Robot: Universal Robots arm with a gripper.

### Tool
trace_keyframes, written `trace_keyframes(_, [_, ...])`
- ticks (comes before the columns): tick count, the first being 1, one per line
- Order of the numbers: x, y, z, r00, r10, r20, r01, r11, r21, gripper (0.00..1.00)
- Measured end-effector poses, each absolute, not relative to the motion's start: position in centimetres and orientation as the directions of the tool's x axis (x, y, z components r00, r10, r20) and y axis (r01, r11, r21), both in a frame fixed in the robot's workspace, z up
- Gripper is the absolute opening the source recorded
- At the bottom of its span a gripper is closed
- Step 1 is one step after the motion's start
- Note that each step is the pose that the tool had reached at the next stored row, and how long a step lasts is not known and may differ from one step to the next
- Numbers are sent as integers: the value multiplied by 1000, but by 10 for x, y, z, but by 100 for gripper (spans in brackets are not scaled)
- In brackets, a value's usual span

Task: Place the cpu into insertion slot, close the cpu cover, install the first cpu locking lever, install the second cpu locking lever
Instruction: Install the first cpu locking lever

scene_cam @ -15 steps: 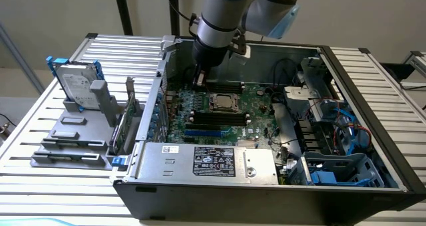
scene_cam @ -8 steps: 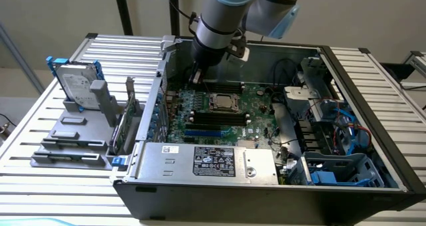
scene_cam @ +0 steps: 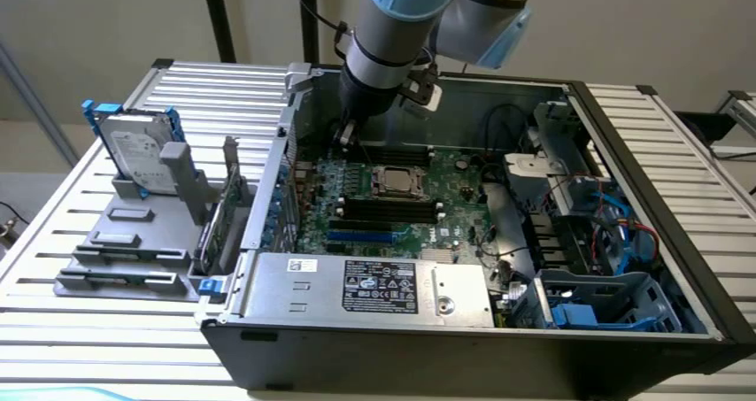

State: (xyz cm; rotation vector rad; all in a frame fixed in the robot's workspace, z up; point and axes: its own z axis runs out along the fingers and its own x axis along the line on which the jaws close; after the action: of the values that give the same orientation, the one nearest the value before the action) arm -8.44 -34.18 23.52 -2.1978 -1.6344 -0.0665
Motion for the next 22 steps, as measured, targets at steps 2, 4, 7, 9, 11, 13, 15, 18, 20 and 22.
trace_keyframes(2, [-84,-342,236,330,901,280,924,-249,-289,11])
trace_keyframes(4, [-84,-342,237,349,894,282,919,-268,-289,11])
trace_keyframes(7, [-84,-342,240,372,884,283,912,-291,-289,11])
trace_keyframes(9, [-84,-342,242,379,881,283,909,-299,-289,11])
trace_keyframes(11, [-82,-342,242,383,878,285,908,-302,-290,11])
trace_keyframes(13, [-78,-342,242,384,877,288,908,-302,-291,11])
trace_keyframes(15, [-73,-343,242,385,877,289,908,-302,-291,11])
trace_keyframes(18, [-64,-344,242,385,876,291,908,-302,-292,11])
trace_keyframes(20, [-59,-345,242,385,876,292,907,-302,-292,11])
trace_keyframes(22, [-56,-346,242,387,873,296,907,-303,-294,11])
